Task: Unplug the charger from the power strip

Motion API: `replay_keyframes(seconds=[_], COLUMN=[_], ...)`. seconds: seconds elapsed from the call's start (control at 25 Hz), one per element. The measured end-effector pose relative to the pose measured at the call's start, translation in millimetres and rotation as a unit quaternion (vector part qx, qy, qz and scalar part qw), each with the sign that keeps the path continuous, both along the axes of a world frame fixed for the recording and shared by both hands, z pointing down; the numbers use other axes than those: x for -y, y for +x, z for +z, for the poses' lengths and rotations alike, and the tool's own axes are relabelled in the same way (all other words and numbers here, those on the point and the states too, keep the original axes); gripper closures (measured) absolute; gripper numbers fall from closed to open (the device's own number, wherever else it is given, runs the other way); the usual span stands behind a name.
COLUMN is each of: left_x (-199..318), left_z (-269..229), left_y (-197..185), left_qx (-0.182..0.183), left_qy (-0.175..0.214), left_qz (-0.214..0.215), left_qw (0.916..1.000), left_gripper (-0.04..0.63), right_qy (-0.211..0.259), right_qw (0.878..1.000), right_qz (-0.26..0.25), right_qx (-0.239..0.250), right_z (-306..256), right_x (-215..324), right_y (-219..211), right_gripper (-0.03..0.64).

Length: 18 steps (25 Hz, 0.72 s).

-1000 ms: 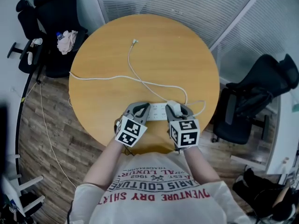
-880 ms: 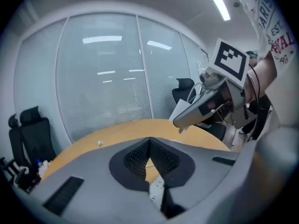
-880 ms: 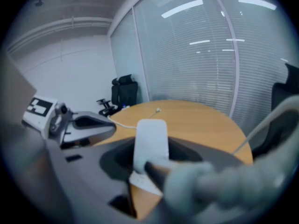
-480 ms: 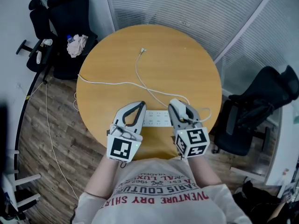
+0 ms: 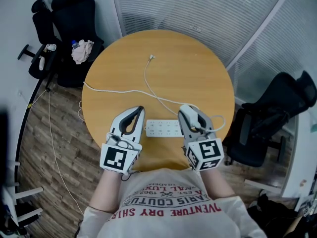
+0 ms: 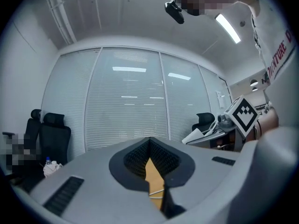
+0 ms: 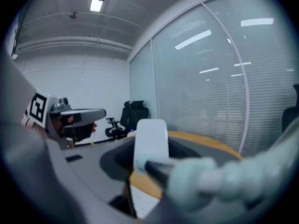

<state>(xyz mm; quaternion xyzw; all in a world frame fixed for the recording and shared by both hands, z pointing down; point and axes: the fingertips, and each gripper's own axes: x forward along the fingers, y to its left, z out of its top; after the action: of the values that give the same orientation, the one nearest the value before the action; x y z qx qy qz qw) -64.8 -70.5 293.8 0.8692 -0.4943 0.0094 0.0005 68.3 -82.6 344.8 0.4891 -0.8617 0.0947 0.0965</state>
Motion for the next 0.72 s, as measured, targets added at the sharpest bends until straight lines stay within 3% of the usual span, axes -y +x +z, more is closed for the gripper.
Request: replay_keyframes(seconds=[0.44,0.72], left_x=[6,9], left_z=[9,14], left_y=[7,15], left_qx=[-0.006,0.016], left_qy=[-0.017,-0.022], left_qz=[0.025,0.046], left_qw=[0.9995,0.9986], left_gripper=[0.563,0.563], right_qy=[0.02,0.019], right_qw=[1.0,1.0], right_qz=[0.008,0.024], right_qx=[0.0,0.001], right_z=[-7,-5], right_x=[4,6], right_y=[-1,2], right_gripper=[0.462,0.462])
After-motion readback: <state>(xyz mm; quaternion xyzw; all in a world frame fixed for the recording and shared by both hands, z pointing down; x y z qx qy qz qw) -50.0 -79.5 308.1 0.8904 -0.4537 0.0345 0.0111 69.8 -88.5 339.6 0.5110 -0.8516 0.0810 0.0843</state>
